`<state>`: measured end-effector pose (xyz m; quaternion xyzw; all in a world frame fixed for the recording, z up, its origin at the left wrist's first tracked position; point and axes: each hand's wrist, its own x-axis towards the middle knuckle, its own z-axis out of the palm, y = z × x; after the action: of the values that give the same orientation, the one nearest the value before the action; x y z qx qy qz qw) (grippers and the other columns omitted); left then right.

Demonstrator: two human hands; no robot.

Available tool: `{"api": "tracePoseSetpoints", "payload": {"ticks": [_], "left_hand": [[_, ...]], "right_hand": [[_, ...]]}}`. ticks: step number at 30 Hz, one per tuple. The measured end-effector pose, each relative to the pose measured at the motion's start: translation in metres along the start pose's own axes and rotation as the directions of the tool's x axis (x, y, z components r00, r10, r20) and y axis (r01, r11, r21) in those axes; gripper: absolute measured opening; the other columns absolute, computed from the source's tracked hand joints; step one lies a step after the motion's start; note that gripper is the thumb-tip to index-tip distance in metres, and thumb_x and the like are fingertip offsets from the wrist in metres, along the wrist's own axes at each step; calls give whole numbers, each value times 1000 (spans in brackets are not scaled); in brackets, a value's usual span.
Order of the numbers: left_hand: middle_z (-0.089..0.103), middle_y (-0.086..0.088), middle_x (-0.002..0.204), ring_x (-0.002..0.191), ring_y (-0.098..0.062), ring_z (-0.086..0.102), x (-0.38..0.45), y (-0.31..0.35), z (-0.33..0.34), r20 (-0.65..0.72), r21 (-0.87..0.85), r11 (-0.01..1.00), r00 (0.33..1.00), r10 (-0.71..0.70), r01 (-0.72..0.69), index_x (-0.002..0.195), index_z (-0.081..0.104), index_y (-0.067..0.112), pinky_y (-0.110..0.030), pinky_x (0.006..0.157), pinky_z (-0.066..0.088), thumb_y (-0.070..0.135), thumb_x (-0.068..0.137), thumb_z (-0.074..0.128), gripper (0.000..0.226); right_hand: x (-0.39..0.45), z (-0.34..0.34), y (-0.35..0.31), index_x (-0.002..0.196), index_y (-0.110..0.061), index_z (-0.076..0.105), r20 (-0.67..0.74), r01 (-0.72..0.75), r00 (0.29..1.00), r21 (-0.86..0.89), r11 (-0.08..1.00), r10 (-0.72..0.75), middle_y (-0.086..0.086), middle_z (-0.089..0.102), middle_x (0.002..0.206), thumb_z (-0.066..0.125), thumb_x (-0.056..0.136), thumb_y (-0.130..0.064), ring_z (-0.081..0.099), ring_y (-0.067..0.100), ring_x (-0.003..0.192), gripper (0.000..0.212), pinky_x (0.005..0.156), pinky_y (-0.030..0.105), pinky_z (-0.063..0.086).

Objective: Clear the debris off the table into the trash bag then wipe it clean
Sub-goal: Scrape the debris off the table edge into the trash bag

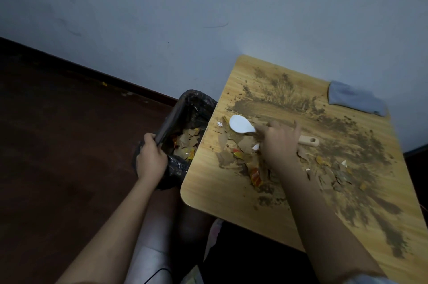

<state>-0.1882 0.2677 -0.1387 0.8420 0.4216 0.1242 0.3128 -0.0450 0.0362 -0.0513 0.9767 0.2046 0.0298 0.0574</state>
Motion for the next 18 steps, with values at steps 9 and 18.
{"api": "tracePoseSetpoints", "payload": {"ticks": [9, 18], "left_hand": [[62, -22, 101, 88, -44, 59, 3, 5, 0, 18, 8, 1000, 1000, 9, -9, 110, 42, 10, -37, 66, 35, 4, 91, 44, 21], [62, -21, 100, 87, -43, 59, 4, 13, 0, 37, 11, 999, 999, 32, -32, 110, 42, 9, -38, 64, 36, 2, 90, 43, 21]], "right_hand": [[28, -11, -11, 121, -36, 64, -19, 15, 1000, 213, 977, -11, -3, 64, 102, 52, 93, -11, 58, 19, 102, 39, 115, 50, 12], [41, -13, -1, 116, -36, 66, 35, -12, 999, 81, 997, 9, 0, 60, 101, 52, 89, -11, 59, 22, 100, 39, 113, 51, 12]]}}
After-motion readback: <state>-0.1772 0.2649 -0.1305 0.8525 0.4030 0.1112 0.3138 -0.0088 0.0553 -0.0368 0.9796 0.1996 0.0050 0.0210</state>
